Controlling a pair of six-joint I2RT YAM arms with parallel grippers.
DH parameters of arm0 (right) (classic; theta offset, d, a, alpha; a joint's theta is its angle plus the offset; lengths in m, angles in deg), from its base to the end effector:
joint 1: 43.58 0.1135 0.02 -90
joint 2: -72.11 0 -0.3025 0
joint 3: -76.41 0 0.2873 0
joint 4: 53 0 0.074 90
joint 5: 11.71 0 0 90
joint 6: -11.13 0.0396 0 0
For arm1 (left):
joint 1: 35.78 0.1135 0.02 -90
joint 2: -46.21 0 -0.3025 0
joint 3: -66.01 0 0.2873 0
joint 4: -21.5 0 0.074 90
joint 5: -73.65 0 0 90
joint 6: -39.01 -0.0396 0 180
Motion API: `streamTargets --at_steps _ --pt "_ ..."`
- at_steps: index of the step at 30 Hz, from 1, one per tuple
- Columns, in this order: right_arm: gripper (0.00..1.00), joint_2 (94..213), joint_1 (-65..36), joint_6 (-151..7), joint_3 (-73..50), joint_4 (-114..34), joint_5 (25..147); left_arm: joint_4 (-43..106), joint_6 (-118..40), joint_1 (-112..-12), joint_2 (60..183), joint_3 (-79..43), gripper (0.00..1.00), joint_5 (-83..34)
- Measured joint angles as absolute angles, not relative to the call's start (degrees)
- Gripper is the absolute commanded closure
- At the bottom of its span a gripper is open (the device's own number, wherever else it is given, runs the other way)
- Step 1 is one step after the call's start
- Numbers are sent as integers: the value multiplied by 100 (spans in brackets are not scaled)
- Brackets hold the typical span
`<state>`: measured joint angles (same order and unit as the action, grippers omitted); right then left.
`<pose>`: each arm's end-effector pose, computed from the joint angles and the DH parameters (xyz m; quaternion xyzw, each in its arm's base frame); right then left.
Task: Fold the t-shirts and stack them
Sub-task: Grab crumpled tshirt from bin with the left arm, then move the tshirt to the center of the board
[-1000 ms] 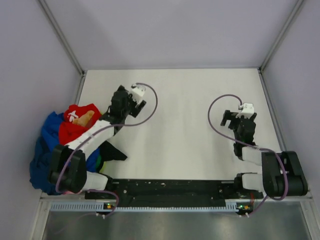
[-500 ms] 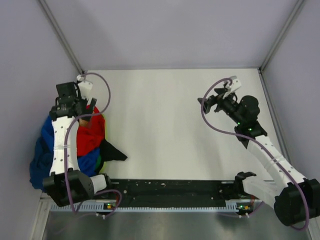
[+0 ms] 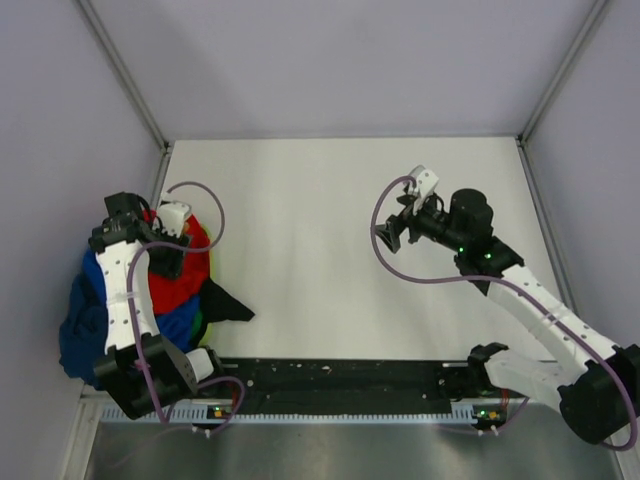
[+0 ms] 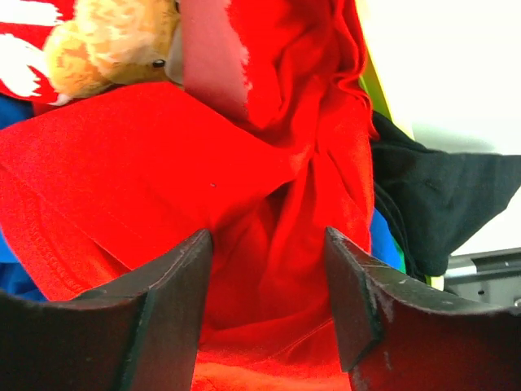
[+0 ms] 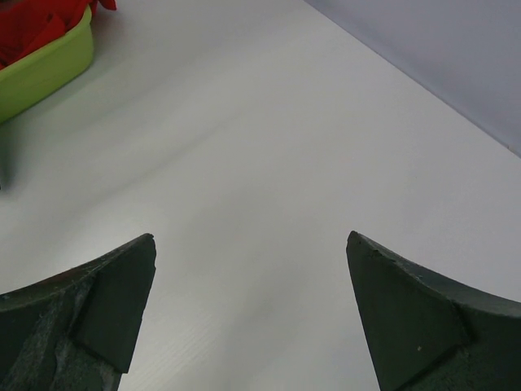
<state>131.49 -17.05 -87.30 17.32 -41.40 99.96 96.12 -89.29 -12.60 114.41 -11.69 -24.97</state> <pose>0.2276 0.1300 0.3495 -0.3421 0.6919 0.2415 0.5882 0.2217 0.0885 0.3391 0.1442 0.9632 0.0467 0.2221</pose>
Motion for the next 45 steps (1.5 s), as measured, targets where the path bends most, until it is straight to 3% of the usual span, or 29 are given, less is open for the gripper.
streamTargets --at_steps 1,3,12,19,22,28,29,30,32,33,37,45 --pt "1 13164 -1696 -8762 1732 -4109 9979 9693 -8981 -1256 11450 -1169 61 -2547" --pt "1 13184 -1683 -8815 1732 -4070 9955 9824 -9014 -1252 11450 -1169 100 -2576" --pt "1 13302 -1511 -8900 1585 -3954 9870 9899 -8942 -1252 11216 -1385 100 -2353" --pt "1 13466 -1122 -8684 1318 -4041 9935 8991 -8004 -1811 11522 -3846 100 -2464" --pt "1 13490 -1080 -8286 1183 -4173 9843 8329 -7360 -2742 11850 -4952 100 -2635" --pt "1 13540 -1533 -7171 569 -3899 8978 7890 -6905 -5933 12679 -5619 100 -3057" --pt "1 13531 -1815 -6883 534 -3871 8899 7896 -6905 -6309 12895 -5626 95 -3164" --pt "1 13520 -2116 -6603 538 -3834 8847 7901 -6925 -6637 13124 -5595 81 -3275" --pt "1 13516 -2848 -6052 636 -3760 8836 7907 -7071 -7088 13498 -5440 24 -3487" --pt "1 13516 -3235 -5825 744 -3731 8844 7927 -7189 -7313 13697 -5313 2 -3620" --pt "2 13575 -3893 -5545 973 -3165 8726 8288 -7506 -7837 14346 -4948 1 -4088" --pt "2 14275 -3170 -6373 807 -2271 8624 8626 -7834 -7673 13850 -4163 1 -3387"
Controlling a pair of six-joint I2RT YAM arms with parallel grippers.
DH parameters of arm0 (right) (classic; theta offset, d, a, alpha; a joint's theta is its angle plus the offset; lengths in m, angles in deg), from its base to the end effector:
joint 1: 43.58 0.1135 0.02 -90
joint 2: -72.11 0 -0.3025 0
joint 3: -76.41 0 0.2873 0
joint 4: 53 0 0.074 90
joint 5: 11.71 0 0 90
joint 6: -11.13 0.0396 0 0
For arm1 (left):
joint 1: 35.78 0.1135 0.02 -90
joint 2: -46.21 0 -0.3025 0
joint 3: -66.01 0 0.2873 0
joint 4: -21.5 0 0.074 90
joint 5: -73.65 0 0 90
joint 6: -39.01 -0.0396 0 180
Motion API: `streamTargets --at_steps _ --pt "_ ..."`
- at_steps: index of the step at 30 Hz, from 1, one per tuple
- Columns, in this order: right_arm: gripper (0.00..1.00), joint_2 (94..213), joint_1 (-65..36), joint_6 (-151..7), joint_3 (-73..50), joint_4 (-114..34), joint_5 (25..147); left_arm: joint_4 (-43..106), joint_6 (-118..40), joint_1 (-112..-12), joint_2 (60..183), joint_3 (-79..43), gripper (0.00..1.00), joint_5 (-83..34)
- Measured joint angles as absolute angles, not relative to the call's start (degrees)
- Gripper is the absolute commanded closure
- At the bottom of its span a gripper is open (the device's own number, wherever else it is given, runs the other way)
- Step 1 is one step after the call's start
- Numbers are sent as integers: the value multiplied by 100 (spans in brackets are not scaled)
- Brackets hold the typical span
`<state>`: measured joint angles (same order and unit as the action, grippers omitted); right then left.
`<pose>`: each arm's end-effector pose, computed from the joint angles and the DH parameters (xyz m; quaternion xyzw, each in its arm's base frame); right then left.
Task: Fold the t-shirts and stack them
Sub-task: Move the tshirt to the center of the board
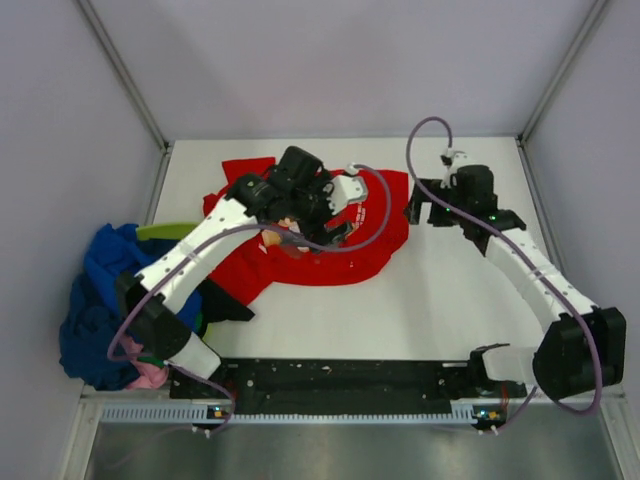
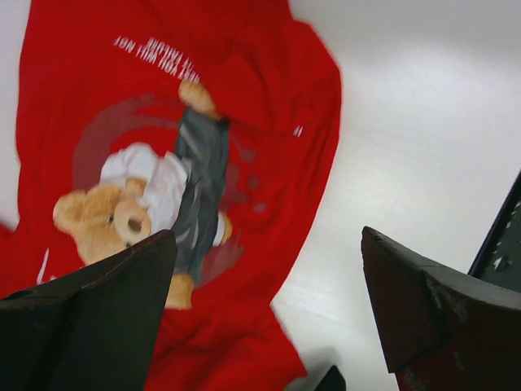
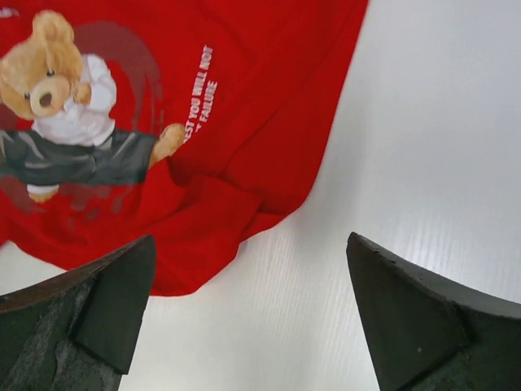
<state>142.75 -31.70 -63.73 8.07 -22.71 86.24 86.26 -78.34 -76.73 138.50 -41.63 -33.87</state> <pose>0.2946 0.0676 0.3264 -0.0084 0.8756 0.1711 0.4517 0.2806 -0.2593 0.4069 0.5641 0.7375 -0.1824 0.3235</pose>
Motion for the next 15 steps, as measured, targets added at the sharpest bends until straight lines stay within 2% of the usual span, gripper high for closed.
streamTargets --at_steps 5,7,10,12,14,15 --pt "4 15450 -2411 -6793 291 -1832 8403 8670 -7950 -6622 12644 -2985 1 -2908" --pt "5 15958 -2099 -6909 121 -1725 8318 8637 -7956 -5833 12377 -2607 1 -2772" --pt "17 16803 -1543 -7084 -153 -1583 8287 8585 -7976 -5035 12147 -2017 1 -2528" --pt "42 17260 -1286 -7152 -277 -1489 8375 8581 -8007 -4705 12071 -1597 1 -2385" --pt "76 17586 -1130 -7228 -332 -1399 8519 8587 -8031 -4596 12053 -1346 1 -2320" --pt "98 17686 -1106 -7248 -336 -1349 8534 8587 -8044 -4572 12038 -1245 1 -2296"
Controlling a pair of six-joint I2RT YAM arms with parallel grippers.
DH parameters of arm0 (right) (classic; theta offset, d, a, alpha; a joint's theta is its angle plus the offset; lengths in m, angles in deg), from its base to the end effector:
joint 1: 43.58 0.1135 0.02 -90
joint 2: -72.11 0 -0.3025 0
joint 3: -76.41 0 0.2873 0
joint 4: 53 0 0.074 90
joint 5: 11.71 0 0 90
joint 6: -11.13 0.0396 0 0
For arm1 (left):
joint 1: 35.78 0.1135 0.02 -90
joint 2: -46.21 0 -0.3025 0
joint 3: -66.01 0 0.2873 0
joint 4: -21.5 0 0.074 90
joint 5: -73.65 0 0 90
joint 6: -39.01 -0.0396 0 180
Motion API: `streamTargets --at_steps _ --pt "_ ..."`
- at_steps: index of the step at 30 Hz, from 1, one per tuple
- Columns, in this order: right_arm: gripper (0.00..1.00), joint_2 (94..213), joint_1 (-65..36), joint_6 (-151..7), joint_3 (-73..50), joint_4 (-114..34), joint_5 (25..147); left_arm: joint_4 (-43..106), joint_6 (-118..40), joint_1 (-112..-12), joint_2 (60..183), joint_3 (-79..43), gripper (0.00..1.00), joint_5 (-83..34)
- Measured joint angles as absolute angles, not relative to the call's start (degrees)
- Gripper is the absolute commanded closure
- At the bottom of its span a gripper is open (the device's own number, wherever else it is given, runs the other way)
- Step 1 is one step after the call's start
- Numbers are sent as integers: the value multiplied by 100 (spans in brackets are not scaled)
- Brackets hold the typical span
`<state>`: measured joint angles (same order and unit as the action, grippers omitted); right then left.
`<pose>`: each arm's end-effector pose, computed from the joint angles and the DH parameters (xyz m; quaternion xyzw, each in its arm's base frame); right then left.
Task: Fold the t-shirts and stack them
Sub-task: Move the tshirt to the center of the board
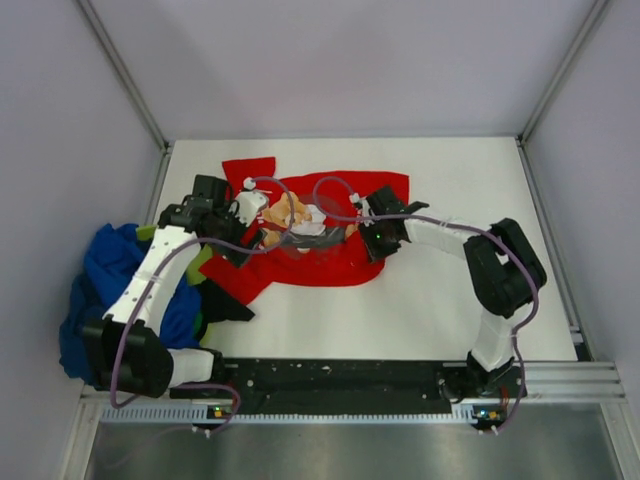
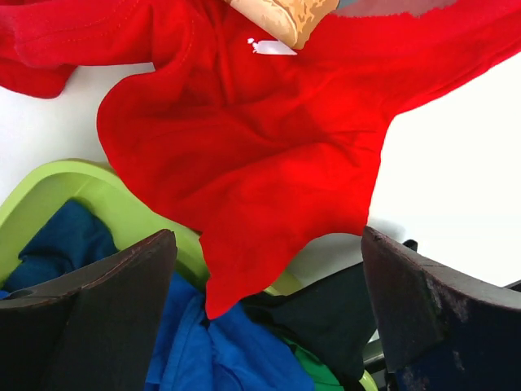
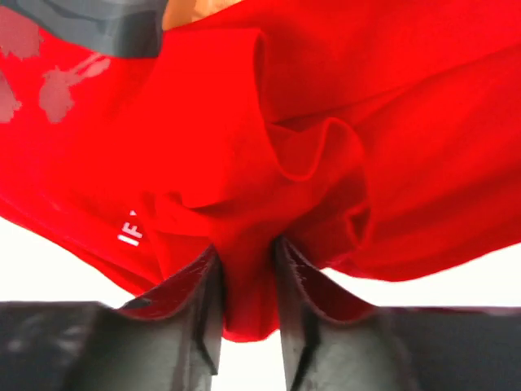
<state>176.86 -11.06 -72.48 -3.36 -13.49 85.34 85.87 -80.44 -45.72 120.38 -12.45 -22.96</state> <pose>0.3399 0.2225 0.1824 -0.2333 0.9452 0.1299 0.1878 0.2755 -0.0529 0.3278 0.3391 0.9031 -0.0112 0.2634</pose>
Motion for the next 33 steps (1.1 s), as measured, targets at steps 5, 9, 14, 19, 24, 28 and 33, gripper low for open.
streamTargets --at_steps 5,9,14,19,24,28,33 --pt "100 17632 -1390 -7149 -343 -1301 8246 8550 -8140 -4556 11968 -1147 2 -2399" --pt "100 16932 -2488 -6808 210 -1666 8239 8583 -8280 -4559 12001 -1204 6 -2838" --pt "50 15684 -4363 -6201 1128 -2324 8071 8620 -8429 -4731 12327 -1431 12 -3371" --pt "20 15540 -4507 -5980 1227 -2400 7878 8637 -8549 -5352 12792 -1460 19 -3509" --pt "18 15372 -4514 -5921 1264 -2326 7310 8583 -8772 -6530 12880 -1315 17 -3675" --pt "21 14882 -4287 -6057 1268 -2136 6866 8342 -9145 -7498 12606 -845 18 -3891" --pt "20 14522 -2859 -6590 1266 -2129 7196 7816 -8995 -7394 12633 -813 21 -3485"
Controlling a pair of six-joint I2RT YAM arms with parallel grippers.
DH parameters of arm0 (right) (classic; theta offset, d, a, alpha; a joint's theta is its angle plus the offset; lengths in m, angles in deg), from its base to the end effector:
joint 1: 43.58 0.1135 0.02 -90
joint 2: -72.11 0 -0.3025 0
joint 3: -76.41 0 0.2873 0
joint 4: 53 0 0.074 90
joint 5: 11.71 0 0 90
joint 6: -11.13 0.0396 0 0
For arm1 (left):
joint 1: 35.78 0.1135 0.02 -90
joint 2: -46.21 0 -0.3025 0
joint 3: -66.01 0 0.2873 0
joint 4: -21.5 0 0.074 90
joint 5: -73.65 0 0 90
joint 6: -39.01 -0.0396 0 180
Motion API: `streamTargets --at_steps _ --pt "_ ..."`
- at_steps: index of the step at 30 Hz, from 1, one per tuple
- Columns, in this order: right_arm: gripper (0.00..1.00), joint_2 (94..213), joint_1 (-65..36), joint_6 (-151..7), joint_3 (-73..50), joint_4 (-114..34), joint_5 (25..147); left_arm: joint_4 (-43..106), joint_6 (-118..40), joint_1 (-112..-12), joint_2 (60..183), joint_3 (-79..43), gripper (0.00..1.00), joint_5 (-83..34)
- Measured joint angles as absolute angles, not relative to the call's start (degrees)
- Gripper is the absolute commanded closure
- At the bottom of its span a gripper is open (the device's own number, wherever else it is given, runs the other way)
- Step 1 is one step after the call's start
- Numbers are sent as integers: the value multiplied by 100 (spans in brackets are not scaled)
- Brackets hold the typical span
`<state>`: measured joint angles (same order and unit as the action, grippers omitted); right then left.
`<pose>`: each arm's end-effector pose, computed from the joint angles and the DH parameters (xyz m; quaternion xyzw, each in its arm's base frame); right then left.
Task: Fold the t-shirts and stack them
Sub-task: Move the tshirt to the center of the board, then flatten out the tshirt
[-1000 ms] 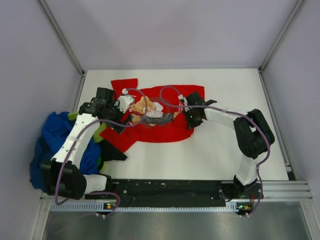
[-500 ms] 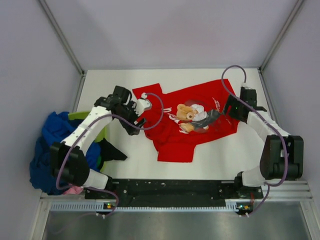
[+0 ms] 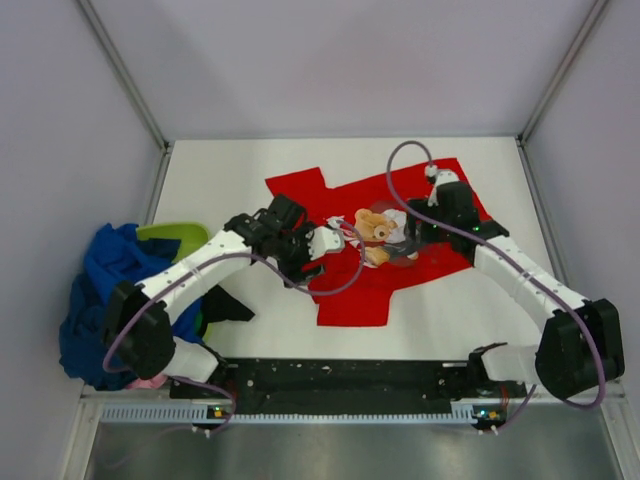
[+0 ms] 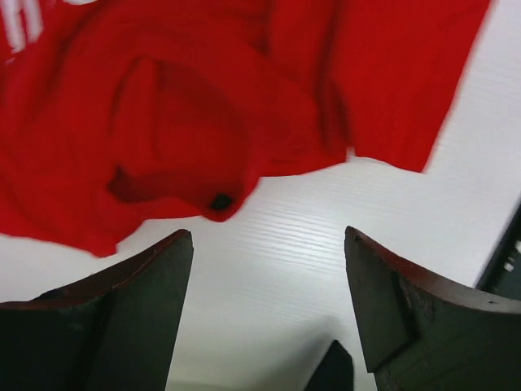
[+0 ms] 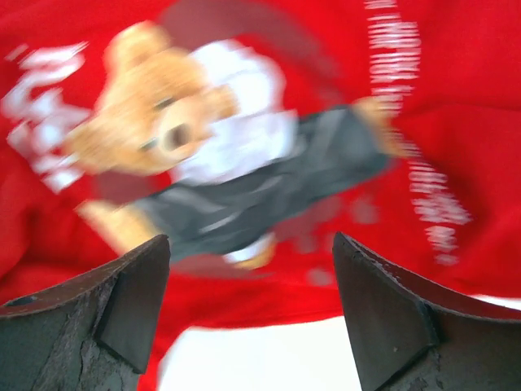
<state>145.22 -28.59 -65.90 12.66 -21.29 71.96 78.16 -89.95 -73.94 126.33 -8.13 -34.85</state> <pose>0.2919 0.0736 0.2818 0.0068 0.9091 0.0511 0.4134 0.2321 -0.1984 0.2825 0.6275 0.7262 -0.1545 0.2345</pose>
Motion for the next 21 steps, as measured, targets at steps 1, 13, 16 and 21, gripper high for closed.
streamTargets --at_steps 1,13,16,21 --pt "20 14524 -2597 -6655 1266 -2120 7404 7711 -8936 -7256 12709 -887 21 -3400" --pt "22 14666 -969 -5676 2182 -1626 8313 6972 -8536 -6167 14842 -1599 15 -2617" --pt "41 14878 -597 -5394 2518 -1692 8403 6950 -8413 -6117 15319 -1744 54 -2359" --pt "100 15612 -431 -5143 2370 -2317 8611 6878 -8339 -5947 15784 -2395 100 -1806"
